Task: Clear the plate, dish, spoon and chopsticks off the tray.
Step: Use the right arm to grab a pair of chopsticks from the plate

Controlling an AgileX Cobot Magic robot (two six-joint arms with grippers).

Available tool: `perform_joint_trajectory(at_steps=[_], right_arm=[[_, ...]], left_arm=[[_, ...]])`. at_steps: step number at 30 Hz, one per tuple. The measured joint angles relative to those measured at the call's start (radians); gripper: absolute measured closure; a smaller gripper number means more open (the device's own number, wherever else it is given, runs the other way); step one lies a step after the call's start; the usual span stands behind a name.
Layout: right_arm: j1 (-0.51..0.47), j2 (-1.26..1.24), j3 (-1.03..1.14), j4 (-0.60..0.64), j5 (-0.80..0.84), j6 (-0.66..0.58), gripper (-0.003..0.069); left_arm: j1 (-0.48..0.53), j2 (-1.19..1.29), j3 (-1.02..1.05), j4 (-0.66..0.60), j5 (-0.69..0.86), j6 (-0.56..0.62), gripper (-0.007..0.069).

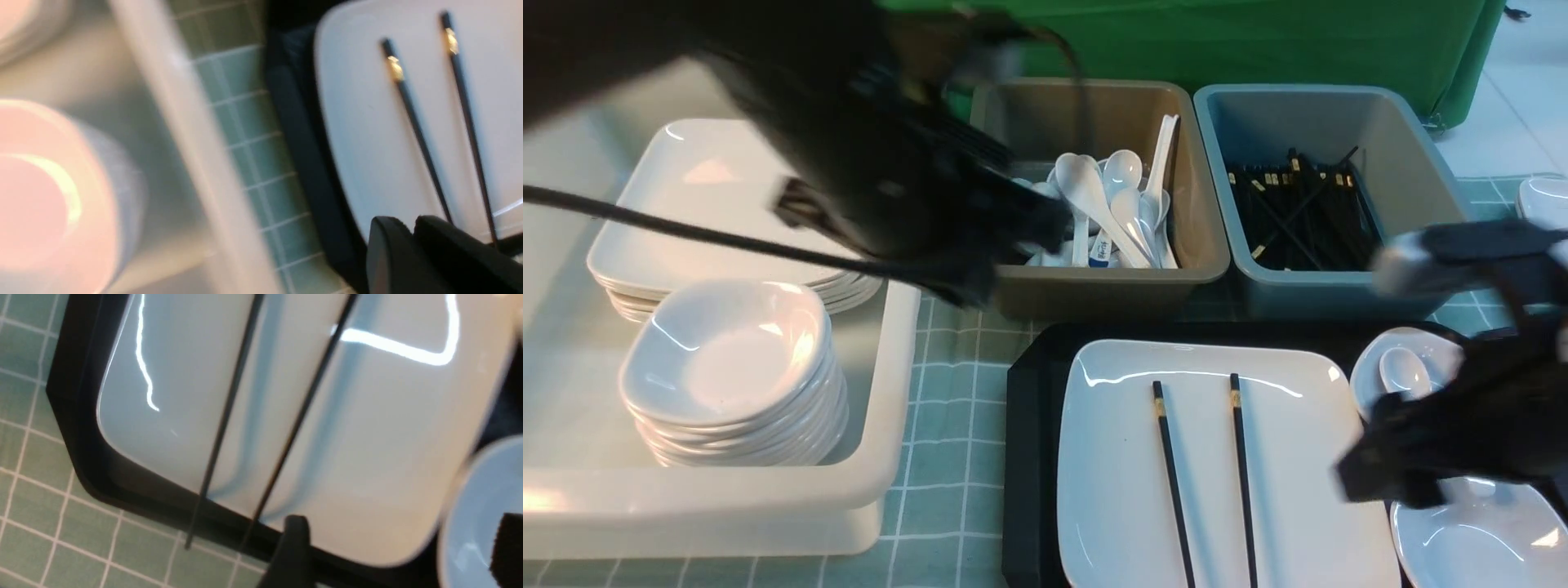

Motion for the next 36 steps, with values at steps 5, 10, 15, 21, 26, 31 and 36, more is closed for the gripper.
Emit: perform_joint_trajectory(at_steps=[5,10,15,21,26,31,36], right_arm=[[0.052,0.251,-0.104,0.004,-0.025,0.051,-0.0029],[0.088,0.453,-0.226,-0.001,-0.021,0.11,-0.0033],[0.102,0.543,-0.27,-0.051,-0.028,0.188,-0.0034],[0.103,0.558,-0.276,-0.044,-0.046,0.216,-0.0034],[0.108,0.558,-0.28,-0.04,-0.048,0.226,-0.0034],[0.113,0.56,-0.321,-0.039,-0.015,0.232,-0.0034],[0.114,0.562,-0.34,-0.039,-0.021,0.239,-0.0034]], left_arm=[[0.06,-0.135,0.128,0.003,-0.014,-0.003,0.0569],[0.092,-0.246,0.27,0.023,-0.053,-0.022,0.0568],[0.12,-0.294,0.334,0.068,-0.057,-0.037,0.0568],[0.123,-0.301,0.336,0.082,-0.066,-0.037,0.0568],[0.123,-0.302,0.336,0.082,-0.083,-0.037,0.0568],[0.123,-0.302,0.336,0.082,-0.083,-0.037,0.0568],[0.123,-0.302,0.336,0.082,-0.083,-0.037,0.0566]])
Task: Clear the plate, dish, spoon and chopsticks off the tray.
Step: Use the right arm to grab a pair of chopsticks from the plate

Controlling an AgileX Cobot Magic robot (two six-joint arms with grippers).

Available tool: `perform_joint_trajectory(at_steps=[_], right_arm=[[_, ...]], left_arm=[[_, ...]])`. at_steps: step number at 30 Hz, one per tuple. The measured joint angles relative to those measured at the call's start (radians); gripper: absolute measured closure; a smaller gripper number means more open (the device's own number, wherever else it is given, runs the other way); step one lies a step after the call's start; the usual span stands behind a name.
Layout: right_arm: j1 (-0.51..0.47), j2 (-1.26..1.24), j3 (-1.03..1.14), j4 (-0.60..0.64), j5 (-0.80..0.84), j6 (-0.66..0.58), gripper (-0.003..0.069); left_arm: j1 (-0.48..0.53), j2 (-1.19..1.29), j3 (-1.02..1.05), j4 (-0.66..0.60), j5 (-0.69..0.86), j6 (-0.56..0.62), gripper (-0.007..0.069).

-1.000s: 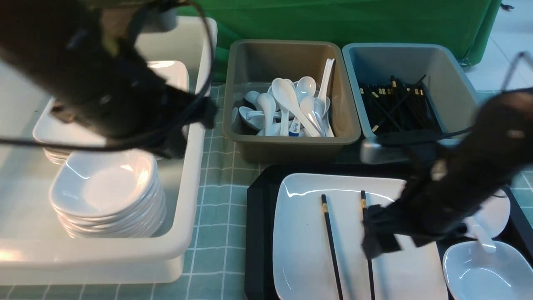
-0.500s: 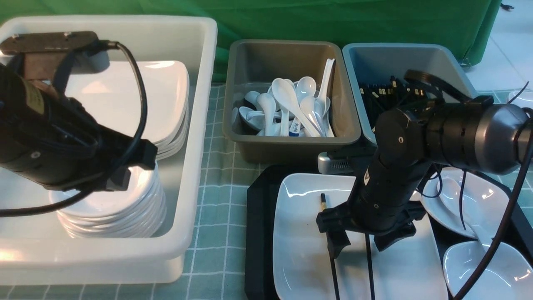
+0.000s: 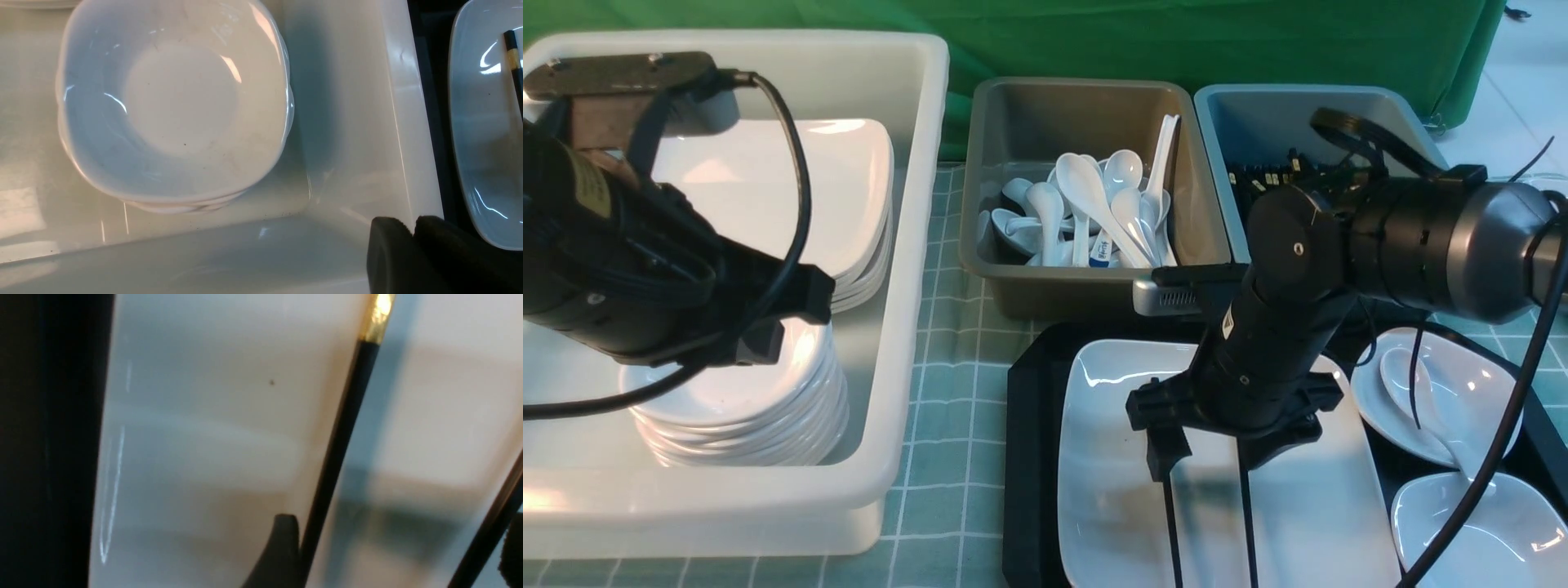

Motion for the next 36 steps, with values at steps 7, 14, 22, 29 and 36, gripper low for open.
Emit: perform_joint_trajectory(at_steps=[7,14,22,29,36], right_arm=[[0.005,0.03,-0.001,-0.035,-0.01,0.01,-0.0034],[0.009,0.043,-0.006,-0.055,-0.01,0.025,-0.0034],[0.009,0.053,-0.006,-0.088,-0.007,0.048,-0.0024],[0.009,0.053,-0.006,-0.089,0.009,0.045,0.0382],[0.009,0.034,-0.006,-0.041,0.033,-0.021,0.0516]], left_arm=[[0.0,0.0,0.0,0.0,-0.001,0.004,0.0566],[0.0,0.0,0.0,0.0,-0.001,0.004,0.0566],[0.0,0.0,0.0,0.0,-0.001,0.004,0.0566],[0.0,0.0,0.0,0.0,-0.001,0.006,0.0566],[0.0,0.0,0.0,0.0,-0.001,0.013,0.0566]])
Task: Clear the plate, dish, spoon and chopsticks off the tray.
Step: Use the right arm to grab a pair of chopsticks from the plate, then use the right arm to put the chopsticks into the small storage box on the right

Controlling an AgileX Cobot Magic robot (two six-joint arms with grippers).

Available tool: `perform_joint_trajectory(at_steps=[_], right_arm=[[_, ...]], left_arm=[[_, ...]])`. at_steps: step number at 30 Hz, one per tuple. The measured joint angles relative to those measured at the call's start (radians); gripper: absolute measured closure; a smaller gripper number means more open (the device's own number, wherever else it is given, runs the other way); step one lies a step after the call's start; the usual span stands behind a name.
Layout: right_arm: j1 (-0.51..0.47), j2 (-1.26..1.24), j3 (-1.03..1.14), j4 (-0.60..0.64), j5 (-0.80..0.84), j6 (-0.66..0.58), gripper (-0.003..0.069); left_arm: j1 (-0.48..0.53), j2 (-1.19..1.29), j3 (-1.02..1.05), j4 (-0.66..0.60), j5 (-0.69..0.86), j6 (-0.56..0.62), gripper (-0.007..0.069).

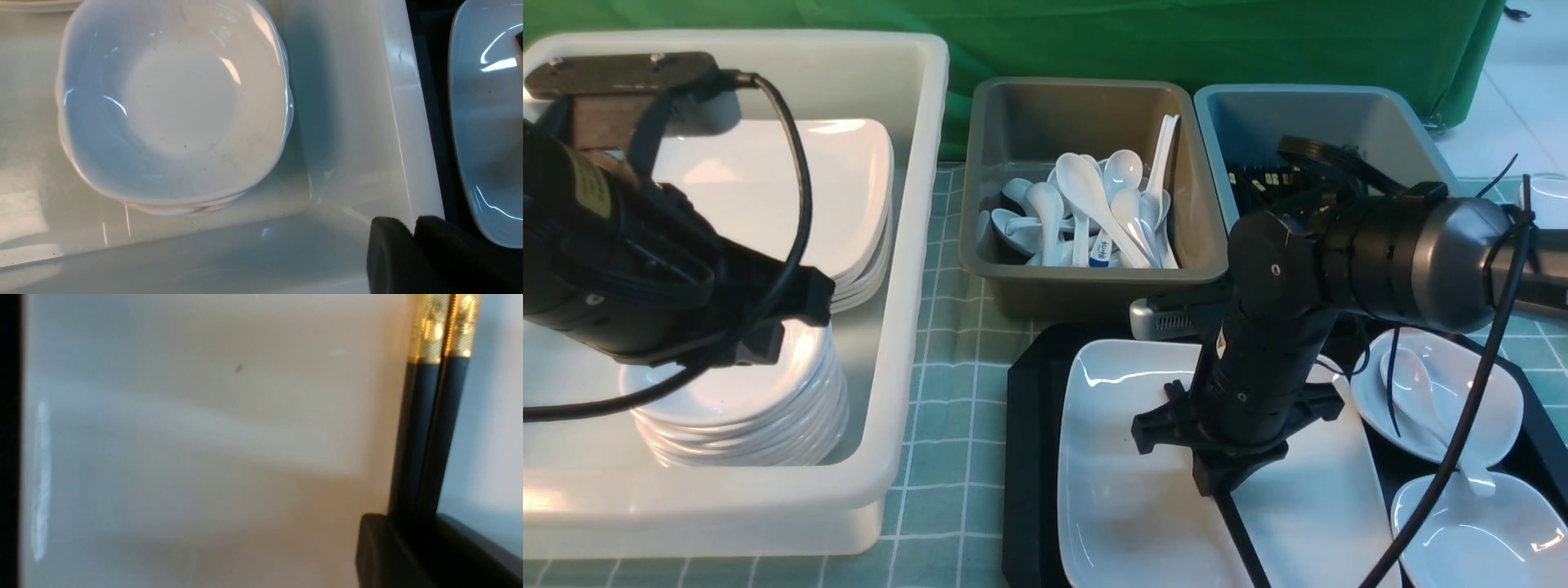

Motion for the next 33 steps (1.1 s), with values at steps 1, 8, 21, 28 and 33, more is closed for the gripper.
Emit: perform_joint_trajectory(at_steps=[1,8,21,28,33], right_arm=[[0.0,-0.014,0.0,0.015,0.007,-0.02,0.0516],[0.002,-0.155,0.0,0.045,0.081,-0.095,0.0516],[-0.331,-0.083,-0.49,0.052,0.016,-0.151,0.0516],[-0.454,0.129,-0.765,0.04,-0.116,-0.147,0.0516],[-0.459,0.229,-0.805,0.036,-0.224,-0.147,0.0507]], left_arm=[[0.0,0.0,0.0,0.0,0.0,0.001,0.0566],[0.0,0.0,0.0,0.0,-0.011,0.005,0.0566],[0.0,-0.001,0.0,-0.044,-0.025,0.01,0.0566],[0.0,-0.001,0.0,-0.058,-0.024,0.014,0.0566],[0.0,-0.001,0.0,-0.056,-0.024,0.027,0.0566]])
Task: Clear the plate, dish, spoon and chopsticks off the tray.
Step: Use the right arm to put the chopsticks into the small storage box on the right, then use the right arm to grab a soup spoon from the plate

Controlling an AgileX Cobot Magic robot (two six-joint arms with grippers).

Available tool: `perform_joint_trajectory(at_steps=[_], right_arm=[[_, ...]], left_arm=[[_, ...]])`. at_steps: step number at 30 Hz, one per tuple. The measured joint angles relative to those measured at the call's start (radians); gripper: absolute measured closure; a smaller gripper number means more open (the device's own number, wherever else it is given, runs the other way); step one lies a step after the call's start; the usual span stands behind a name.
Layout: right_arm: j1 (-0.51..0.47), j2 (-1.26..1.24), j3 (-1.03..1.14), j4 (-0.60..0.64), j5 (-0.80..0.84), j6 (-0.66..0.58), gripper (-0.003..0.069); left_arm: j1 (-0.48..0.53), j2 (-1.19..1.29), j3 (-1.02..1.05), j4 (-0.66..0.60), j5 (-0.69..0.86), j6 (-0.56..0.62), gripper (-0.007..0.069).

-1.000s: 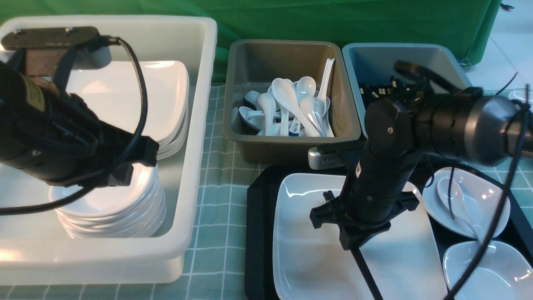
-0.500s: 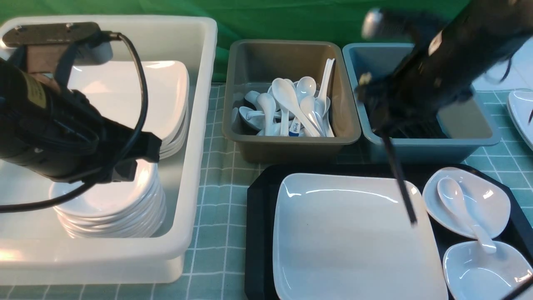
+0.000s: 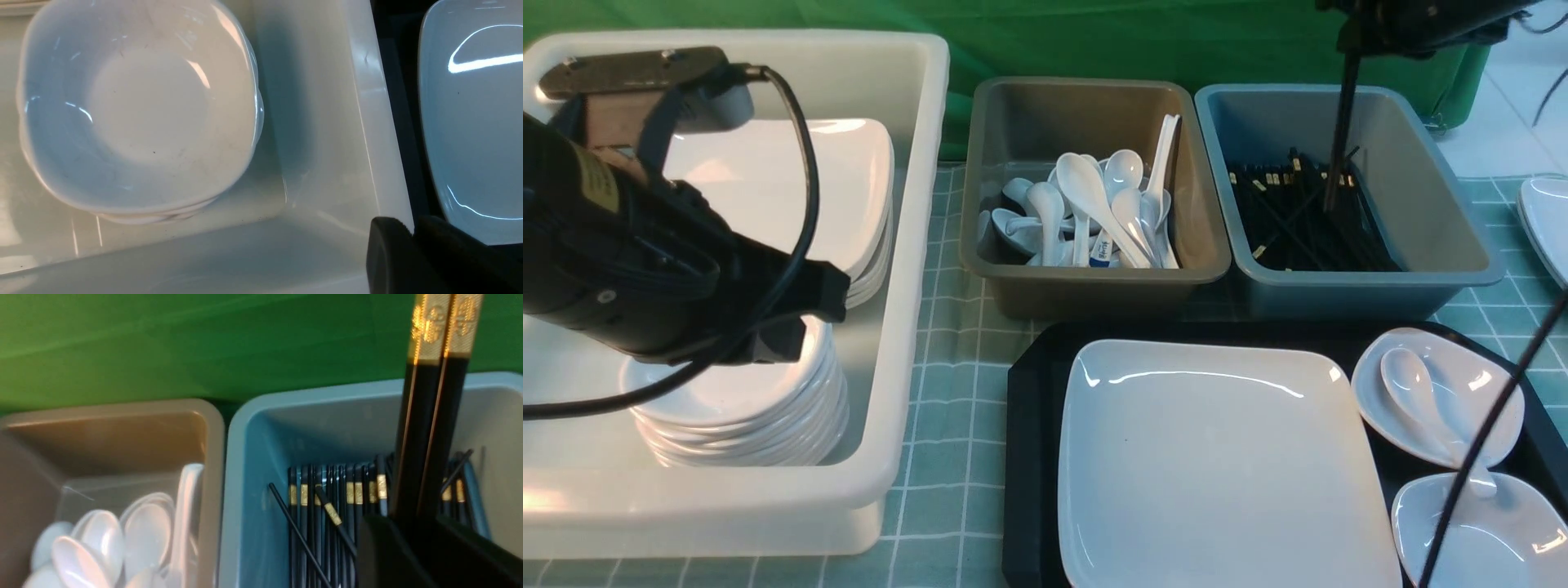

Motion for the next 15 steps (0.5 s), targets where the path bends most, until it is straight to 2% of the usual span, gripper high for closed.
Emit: perform_joint_trajectory(at_steps=[2,3,4,5,6,7,10,11,12,14,15], right_arm=[[0.0,0.024,0.0,0.001,0.004,0.001,0.0436],[0.0,0.033,0.0,0.0,0.009,0.003,0.0361],[0.0,0.034,0.0,0.0,0.011,0.002,0.0348],[0.0,0.038,0.0,-0.003,0.019,0.002,0.0293],[0.001,0.038,0.0,-0.014,0.03,0.0,0.0187],[0.001,0.033,0.0,-0.029,0.054,0.0,0.0116],[0.001,0.006,0.0,-0.043,0.145,0.0,0.0066],[-0.001,-0.023,0.0,-0.046,0.22,-0.006,0.0076],[-0.002,-0.023,0.0,-0.046,0.22,-0.006,0.0076],[-0.011,-0.09,0.0,-0.048,0.438,-0.069,0.0204],[-0.017,-0.121,0.003,-0.052,0.513,-0.099,0.0309]], left_arm=[[0.0,0.0,0.0,0.0,0.001,0.001,0.0566],[0.0,0.0,0.0,0.0,0.002,0.005,0.0566],[0.0,0.0,0.0,0.0,0.002,0.005,0.0566],[0.0,0.0,0.0,0.0,0.002,0.006,0.0566],[0.0,0.0,0.0,0.0,0.002,0.006,0.0566],[0.0,0.0,0.0,0.0,0.002,0.006,0.0566],[0.0,0.0,0.0,0.0,0.002,0.006,0.0566],[0.0,0.0,0.0,0.0,0.002,0.006,0.0566],[0.0,0.0,0.0,0.0,0.002,0.006,0.0566],[0.0,0.0,0.0,0.0,0.001,0.007,0.0566],[0.0,0.0,0.0,0.001,-0.001,0.007,0.0566]])
